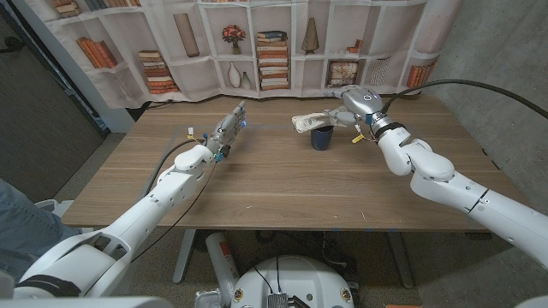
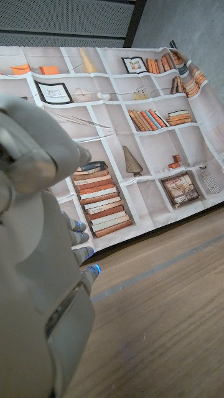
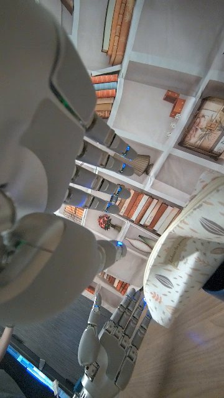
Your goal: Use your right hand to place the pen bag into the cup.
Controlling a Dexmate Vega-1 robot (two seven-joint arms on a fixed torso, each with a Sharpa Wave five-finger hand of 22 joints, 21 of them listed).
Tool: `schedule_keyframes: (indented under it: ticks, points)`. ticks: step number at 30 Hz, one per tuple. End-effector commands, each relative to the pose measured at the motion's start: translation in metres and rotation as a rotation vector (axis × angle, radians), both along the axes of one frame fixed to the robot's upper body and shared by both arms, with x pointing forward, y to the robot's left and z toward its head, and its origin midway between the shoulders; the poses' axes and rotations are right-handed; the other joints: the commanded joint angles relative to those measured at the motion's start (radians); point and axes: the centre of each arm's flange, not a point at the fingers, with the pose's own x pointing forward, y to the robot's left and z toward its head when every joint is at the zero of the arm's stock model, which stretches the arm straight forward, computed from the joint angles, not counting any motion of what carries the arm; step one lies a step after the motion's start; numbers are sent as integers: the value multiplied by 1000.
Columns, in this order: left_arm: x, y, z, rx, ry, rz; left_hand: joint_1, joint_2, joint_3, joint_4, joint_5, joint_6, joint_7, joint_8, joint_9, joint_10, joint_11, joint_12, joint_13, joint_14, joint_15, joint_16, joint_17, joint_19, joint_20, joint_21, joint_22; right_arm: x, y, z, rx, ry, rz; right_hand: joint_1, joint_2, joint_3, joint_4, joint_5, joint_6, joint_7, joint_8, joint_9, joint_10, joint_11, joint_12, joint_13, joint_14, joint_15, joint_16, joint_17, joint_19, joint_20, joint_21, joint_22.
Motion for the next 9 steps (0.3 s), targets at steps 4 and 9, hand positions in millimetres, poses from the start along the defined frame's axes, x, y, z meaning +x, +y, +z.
schedule_keyframes:
  ticks: [4, 9]
  points:
    - [-1, 1, -3, -4, 2, -1, 12, -3, -2, -5, -3, 4, 2, 4, 2, -9, 1, 5, 5, -80, -1, 6, 3, -140, 8, 4, 2, -8, -1, 12, 24, -39, 1, -9, 2, 3, 6, 4, 15, 1, 9, 3, 0, 3, 4, 5, -4, -37, 5, 4, -2, 7, -2, 3]
    - [-1, 3, -5, -5, 3, -4, 13, -2, -2, -5, -3, 5, 3, 5, 2, -9, 2, 5, 5, -80, -2, 6, 3, -140, 8, 4, 2, -7, 0, 11, 30, -38, -3, -10, 4, 4, 7, 5, 16, 0, 9, 3, 1, 2, 5, 5, -4, -36, 6, 4, -3, 9, -2, 3]
